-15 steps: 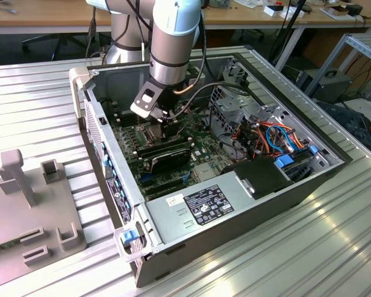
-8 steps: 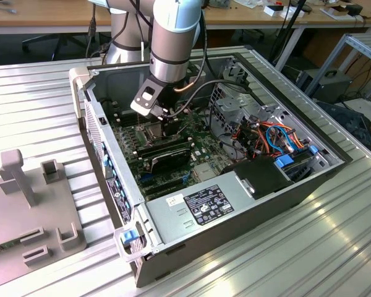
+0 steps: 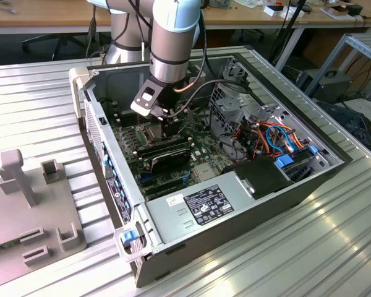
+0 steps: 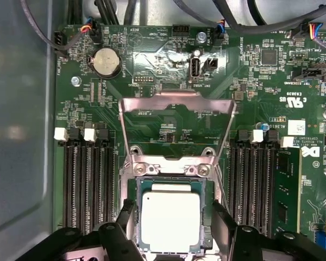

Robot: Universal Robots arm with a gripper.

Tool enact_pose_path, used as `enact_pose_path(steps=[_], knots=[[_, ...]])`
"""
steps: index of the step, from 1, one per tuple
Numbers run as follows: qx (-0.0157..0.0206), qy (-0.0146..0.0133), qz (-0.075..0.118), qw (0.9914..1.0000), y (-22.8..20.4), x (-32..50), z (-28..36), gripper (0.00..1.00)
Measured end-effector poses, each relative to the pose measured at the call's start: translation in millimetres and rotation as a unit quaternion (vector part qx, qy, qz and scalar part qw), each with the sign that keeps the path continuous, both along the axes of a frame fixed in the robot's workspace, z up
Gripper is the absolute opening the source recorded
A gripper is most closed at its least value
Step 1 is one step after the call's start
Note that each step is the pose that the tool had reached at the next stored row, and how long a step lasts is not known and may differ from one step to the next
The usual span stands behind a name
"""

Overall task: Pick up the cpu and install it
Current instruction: 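Place the cpu into insertion slot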

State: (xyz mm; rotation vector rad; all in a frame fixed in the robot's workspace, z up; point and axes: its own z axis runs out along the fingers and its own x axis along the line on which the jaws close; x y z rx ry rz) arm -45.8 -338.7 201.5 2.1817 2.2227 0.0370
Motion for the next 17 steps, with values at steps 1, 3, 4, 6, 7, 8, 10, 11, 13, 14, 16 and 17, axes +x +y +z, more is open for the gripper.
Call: enact_pose_path(steps=[1,3,4,6,7,8,10,11,13,14,16,17], knots=[[-0.0008,0.0,0.0,1.0,0.0,0.0,-0.1,0.68],[-0.0011,0.0,0.0,1.0,-0.1,-0.1,-0.1,0.68],[-0.0011,0.0,0.0,1.0,0.0,-0.1,-0.1,0.68],[-0.0011,0.0,0.0,1.0,0.0,-0.1,-0.1,0.68],[-0.0011,0.0,0.0,1.0,0.0,0.0,-0.1,0.68],[-0.0011,0.0,0.0,1.0,0.0,0.0,-0.1,0.68],[-0.0012,0.0,0.0,1.0,0.0,0.0,-0.1,0.68],[-0.0012,0.0,0.0,1.0,0.0,0.0,-0.1,0.68],[-0.0013,0.0,0.0,1.0,0.0,0.0,-0.1,0.68],[-0.0016,0.0001,0.0,1.0,-0.1,-0.1,0.0,0.68],[-0.0013,0.0,0.0,1.0,0.0,-0.1,-0.1,0.6],[-0.0014,0.0,0.0,1.0,0.0,0.0,-0.1,0.6]])
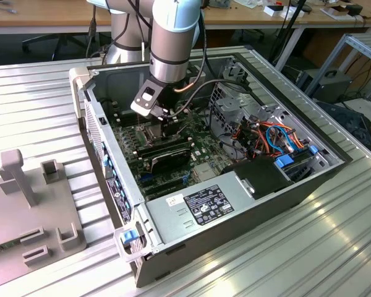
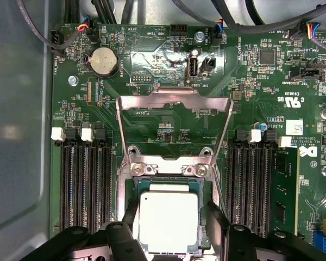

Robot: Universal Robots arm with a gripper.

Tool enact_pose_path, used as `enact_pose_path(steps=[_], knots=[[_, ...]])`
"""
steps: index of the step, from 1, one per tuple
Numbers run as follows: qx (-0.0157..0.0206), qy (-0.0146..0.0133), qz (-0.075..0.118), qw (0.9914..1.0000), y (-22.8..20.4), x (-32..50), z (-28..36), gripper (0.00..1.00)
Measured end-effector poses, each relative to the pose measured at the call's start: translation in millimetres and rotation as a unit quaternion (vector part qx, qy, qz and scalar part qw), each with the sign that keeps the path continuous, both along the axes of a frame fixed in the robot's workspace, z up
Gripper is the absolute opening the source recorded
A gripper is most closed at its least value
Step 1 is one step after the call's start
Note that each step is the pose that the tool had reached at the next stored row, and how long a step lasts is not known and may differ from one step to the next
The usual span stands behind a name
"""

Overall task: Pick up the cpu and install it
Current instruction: 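Place the cpu into insertion slot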

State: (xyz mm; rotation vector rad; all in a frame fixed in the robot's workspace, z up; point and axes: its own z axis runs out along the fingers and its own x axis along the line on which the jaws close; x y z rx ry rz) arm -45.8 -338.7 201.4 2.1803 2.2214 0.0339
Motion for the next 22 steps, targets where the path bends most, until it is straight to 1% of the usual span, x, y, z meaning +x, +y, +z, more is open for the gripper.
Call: enact_pose_path(steps=[2,4,13,15,16,22], knots=[[0.0,-0.0001,0.0,1.0,0.0,0.0,1.8,0.6],[-0.0002,0.0,0.0,1.0,-0.1,0.0,5.3,0.6],[-0.0001,0.0,0.0,1.0,0.0,0.0,5.8,0.6],[0.0002,-0.0001,0.0,1.0,0.1,0.0,5.8,0.61],[0.0,-0.0001,0.0,1.0,0.1,0.0,5.8,0.66],[-0.0001,-0.0001,0.0,1.0,0.0,0.0,6.1,0.66]])
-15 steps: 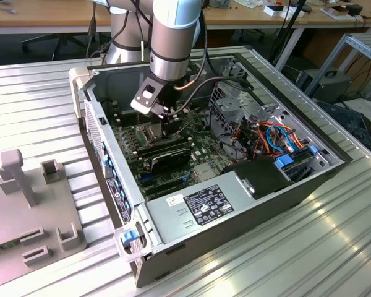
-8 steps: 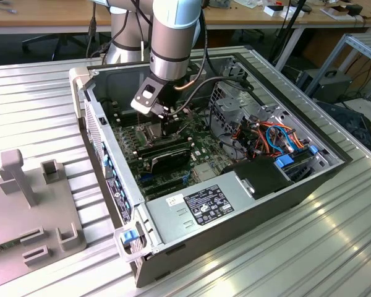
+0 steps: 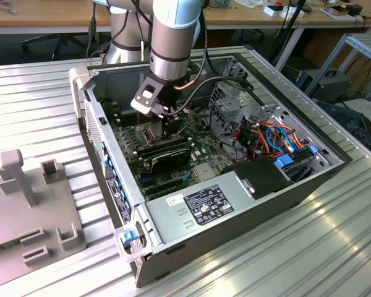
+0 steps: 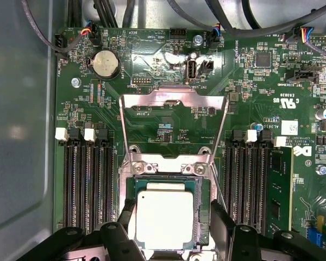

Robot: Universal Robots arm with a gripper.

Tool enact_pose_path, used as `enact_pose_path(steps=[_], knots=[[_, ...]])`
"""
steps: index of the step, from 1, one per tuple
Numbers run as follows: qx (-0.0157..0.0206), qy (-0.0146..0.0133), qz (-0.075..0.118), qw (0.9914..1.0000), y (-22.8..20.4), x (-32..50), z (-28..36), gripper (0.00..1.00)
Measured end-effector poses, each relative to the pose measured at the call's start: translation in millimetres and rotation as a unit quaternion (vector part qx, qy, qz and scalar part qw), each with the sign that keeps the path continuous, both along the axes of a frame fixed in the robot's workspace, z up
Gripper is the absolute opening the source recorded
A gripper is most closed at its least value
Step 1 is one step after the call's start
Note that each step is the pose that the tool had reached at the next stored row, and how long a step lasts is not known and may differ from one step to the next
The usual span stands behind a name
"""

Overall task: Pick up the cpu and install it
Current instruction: 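Place the cpu into insertion slot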

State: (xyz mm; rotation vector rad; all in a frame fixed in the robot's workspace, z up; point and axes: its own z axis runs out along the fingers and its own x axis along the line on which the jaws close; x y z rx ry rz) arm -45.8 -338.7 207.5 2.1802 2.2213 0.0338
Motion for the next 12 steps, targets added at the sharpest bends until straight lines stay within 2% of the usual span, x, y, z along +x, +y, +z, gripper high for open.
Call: enact_pose_path(steps=[3,7,12], knots=[[0.0,0.0,0.0,1.0,0.0,-0.1,0.0,0.66],[0.0031,0.0,0.0,1.0,0.7,-1.3,-4.2,0.66],[0.0033,0.0,0.0,0.99999,0.8,-1.3,-4.5,0.66]])
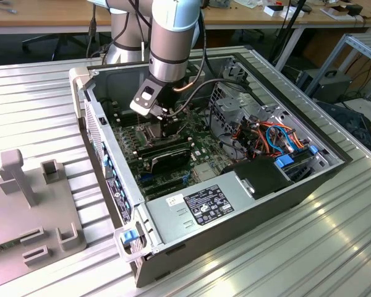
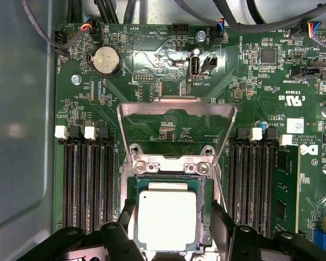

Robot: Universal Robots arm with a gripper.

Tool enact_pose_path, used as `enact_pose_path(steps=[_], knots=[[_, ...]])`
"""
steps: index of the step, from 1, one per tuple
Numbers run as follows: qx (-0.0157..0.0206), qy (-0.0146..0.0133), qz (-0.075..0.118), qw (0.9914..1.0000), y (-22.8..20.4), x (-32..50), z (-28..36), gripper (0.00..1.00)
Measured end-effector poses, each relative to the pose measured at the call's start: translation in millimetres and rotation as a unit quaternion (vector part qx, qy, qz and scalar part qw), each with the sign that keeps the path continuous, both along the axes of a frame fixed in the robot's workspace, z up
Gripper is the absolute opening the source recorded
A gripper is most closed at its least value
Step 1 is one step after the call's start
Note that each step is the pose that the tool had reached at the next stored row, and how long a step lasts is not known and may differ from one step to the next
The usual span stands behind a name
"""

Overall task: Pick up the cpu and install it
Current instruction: 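Place the cpu into insertion slot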

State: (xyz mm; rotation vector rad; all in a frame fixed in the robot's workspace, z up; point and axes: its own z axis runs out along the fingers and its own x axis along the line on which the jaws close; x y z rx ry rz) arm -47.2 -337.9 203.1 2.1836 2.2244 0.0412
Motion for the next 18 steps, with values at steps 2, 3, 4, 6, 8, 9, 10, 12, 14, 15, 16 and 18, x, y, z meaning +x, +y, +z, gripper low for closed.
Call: enact_pose_path(steps=[2,3,4,6,8,9,10,12,14,15,16,18], knots=[[0.002,-0.0001,0.0,1.0,1.3,0.0,-0.1,0.66],[0.0027,0.0,0.0,1.0,1.8,0.0,0.0,0.66],[0.003,0.0,0.0,1.0,1.9,0.1,0.0,0.66],[0.003,0.0,0.0,1.0,1.9,0.0,0.0,0.66],[0.0031,0.0,0.0,1.0,2.4,-0.1,-0.1,0.66],[0.0031,0.0,0.0,1.0,3.3,-0.4,-0.2,0.66],[0.0032,-0.0001,0.0,0.99999,3.9,-0.8,-0.7,0.66],[0.0031,0.0,0.0,1.0,4.2,-0.9,-2.1,0.66],[0.0031,0.0,0.0,1.0,4.2,-1.1,-3.7,0.66],[0.003,0.0,0.0,1.0,4.2,-1.2,-3.9,0.66],[0.003,0.0001,0.0,1.0,4.1,-1.2,-3.9,0.66],[0.0031,0.0,0.0,1.0,4.2,-1.2,-4.1,0.66]])
